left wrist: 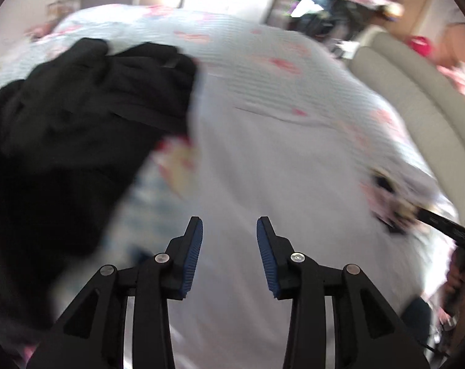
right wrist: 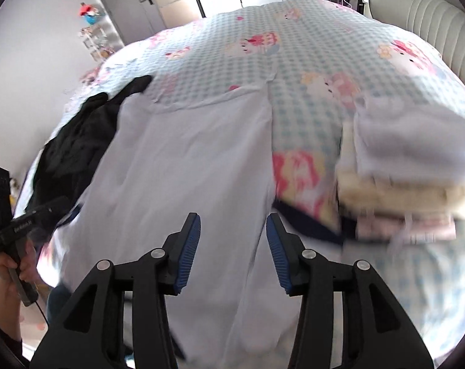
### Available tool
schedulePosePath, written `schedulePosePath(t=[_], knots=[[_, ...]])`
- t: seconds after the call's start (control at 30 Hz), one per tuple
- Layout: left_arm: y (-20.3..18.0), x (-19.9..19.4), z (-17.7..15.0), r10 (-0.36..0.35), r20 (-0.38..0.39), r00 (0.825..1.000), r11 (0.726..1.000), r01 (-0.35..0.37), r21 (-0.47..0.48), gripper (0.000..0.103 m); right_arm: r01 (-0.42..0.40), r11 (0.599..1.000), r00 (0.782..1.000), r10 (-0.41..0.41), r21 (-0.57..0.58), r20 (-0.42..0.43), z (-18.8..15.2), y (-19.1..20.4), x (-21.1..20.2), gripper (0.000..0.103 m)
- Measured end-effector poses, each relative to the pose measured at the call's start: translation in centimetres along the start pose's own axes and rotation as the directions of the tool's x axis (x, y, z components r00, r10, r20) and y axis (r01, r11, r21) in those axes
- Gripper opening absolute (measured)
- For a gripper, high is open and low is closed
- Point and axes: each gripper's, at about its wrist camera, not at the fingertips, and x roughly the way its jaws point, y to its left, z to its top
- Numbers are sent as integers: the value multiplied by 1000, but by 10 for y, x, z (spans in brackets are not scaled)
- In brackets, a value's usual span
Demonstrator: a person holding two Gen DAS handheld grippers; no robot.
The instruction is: Fold clothes
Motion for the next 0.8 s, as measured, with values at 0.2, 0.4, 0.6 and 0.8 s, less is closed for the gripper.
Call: schedulePosePath(t=[0.2, 0.4, 0.6, 0.8], knots=[[47, 88, 81, 112, -74, 991, 994, -112, 6, 34, 13, 1000, 998, -12, 8, -58, 47, 8, 67, 46], [56, 175, 126, 215, -136, 967, 977, -211, 41, 31, 40, 999, 995, -38, 23, -97, 73, 14, 126, 46], [121, 165, 147, 444, -100, 890, 896, -440, 62, 11, 54, 998, 991, -55, -8, -126, 91, 22, 160, 46], [188, 124, 173, 504, -125, 855, 861, -509, -5, 10, 120, 992, 989, -123, -40, -82, 114, 5, 164, 47]])
